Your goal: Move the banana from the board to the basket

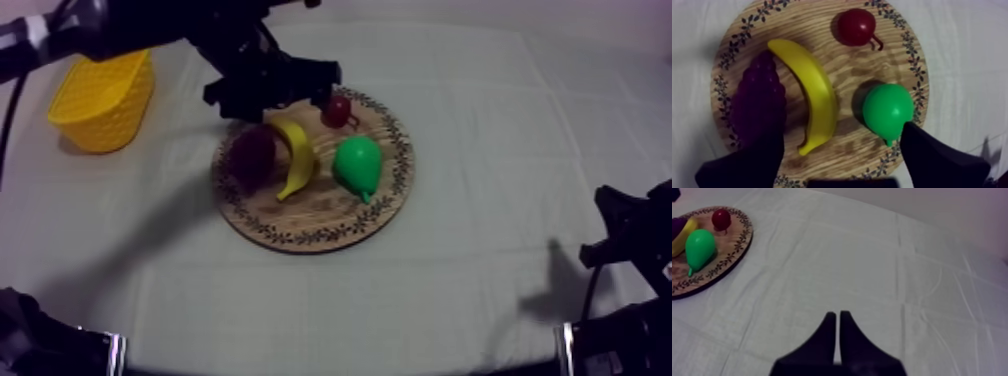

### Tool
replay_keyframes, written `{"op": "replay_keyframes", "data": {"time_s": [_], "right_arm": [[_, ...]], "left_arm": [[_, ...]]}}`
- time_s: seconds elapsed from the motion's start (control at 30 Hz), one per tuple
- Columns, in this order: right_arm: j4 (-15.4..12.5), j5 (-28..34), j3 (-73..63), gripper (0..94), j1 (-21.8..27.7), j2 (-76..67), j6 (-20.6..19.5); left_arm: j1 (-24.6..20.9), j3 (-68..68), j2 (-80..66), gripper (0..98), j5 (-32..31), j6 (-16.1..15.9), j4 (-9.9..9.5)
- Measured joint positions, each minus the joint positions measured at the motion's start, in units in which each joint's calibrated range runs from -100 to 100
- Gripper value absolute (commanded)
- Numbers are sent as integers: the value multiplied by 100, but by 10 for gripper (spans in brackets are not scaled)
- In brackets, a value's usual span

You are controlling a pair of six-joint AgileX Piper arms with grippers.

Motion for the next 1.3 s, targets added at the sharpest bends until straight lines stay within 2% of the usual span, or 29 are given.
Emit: {"op": "replay_keyframes", "data": {"time_s": [0.37, 0.6, 0.83, 1.0, 1.2, 1.3], "right_arm": [[0, 0, 0, 4, 0, 0, 0], [0, -8, 0, 4, 0, 0, -2], [0, -8, 0, 4, 0, 0, -2], [0, -3, 0, 4, 0, 0, -2], [0, -3, 0, 4, 0, 0, -2], [0, -3, 0, 4, 0, 0, -2]], "left_arm": [[-166, -744, 1489, 886, -141, -375, 431], [-183, -1255, 2112, 825, -45, -463, 579], [-236, -1318, 2264, 679, -9, -510, 678], [-274, -1220, 2225, 496, -2, -441, 696], [-305, -1220, 2221, 342, 83, -428, 716], [-305, -1302, 2235, 213, 176, -405, 721]]}}
